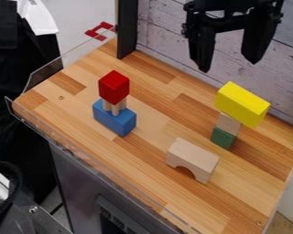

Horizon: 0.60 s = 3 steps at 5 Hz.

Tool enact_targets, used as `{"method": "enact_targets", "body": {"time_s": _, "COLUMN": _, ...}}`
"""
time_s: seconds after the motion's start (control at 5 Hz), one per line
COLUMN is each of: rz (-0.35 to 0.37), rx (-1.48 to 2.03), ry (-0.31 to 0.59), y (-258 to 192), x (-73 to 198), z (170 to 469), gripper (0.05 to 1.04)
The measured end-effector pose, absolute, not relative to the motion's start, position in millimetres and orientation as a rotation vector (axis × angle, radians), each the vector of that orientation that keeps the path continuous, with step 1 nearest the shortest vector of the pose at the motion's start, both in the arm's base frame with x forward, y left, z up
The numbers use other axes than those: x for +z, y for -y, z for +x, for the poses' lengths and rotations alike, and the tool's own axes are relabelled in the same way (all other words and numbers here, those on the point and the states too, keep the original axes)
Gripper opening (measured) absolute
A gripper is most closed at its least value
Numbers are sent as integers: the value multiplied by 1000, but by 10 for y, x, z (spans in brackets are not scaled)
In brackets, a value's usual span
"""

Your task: Move the arc on top of the yellow block

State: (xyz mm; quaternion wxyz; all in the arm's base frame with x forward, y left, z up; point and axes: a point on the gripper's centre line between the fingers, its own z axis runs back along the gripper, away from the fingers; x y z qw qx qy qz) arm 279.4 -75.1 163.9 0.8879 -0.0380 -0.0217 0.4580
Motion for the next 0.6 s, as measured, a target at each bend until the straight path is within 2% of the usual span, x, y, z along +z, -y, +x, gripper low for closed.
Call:
{"method": "enact_targets", "body": {"time_s": 0.2, "rz": -55, "rx": 956, "ry": 18, "y": 741, "x": 1538, "z": 2773, "gripper": 999}}
{"method": "enact_targets", "body": {"time_s": 0.6, "rz": -111, "rx": 1278, "ry": 63, "y": 861, "x": 1306, "z": 2523, "gripper": 999}}
